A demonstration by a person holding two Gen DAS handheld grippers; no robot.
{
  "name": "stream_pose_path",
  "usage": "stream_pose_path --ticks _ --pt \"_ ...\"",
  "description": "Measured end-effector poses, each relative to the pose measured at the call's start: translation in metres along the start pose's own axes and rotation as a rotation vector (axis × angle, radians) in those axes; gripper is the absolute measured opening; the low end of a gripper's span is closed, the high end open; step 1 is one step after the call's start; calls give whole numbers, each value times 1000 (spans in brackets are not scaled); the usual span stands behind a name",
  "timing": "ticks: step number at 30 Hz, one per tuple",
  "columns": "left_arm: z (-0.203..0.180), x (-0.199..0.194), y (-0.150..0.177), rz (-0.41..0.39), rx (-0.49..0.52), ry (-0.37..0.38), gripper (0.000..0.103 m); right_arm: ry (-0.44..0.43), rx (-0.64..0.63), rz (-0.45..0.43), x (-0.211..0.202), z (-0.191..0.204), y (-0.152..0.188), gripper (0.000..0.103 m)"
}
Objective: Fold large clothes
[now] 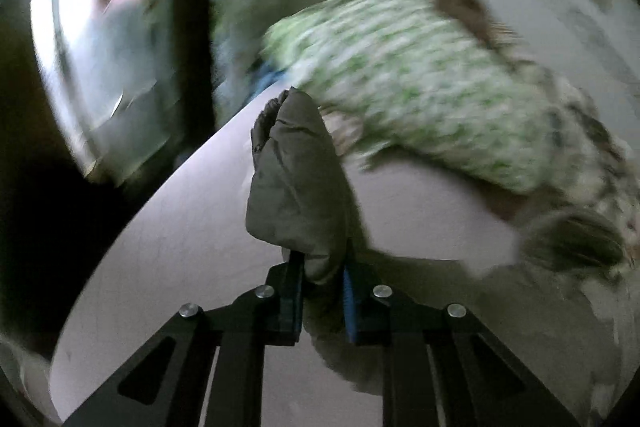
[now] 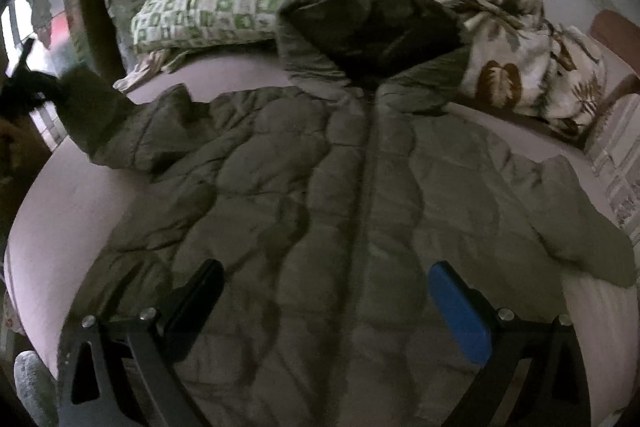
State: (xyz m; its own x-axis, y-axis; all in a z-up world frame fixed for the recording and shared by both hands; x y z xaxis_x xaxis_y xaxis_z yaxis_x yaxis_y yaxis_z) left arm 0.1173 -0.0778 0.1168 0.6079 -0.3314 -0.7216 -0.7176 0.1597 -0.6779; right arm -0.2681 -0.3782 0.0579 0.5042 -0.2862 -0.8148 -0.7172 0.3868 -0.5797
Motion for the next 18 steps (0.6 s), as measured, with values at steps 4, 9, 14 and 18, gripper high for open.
stream_pose_path --ticks 4,9,14,18 --pt "-88 -48 -6 -49 150 123 16 26 35 -6 -1 -25 -4 103" --pt "-207 -78 17 -14 274 325 16 77 73 -22 -8 -60 -1 103" --pt "-317 -84 58 6 416 417 16 112 105 -41 -21 -96 6 103" --pt "-393 -79 109 77 491 486 16 136 151 -57 -29 -127 13 103"
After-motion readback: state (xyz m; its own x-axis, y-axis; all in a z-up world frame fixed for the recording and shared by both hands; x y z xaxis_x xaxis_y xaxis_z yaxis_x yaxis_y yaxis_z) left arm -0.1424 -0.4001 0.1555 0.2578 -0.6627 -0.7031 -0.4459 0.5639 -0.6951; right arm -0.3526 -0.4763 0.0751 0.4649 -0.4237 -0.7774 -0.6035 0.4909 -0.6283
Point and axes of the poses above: each gripper's, at about its wrist camera, not at the fingertips, and x roughly the way its jaws point, z to its left, y to its underside, the point moved 9 cm from there along x, roughly the way its jaws point, and after that the axes turned 3 degrees about -y, right-handed, at the moved point
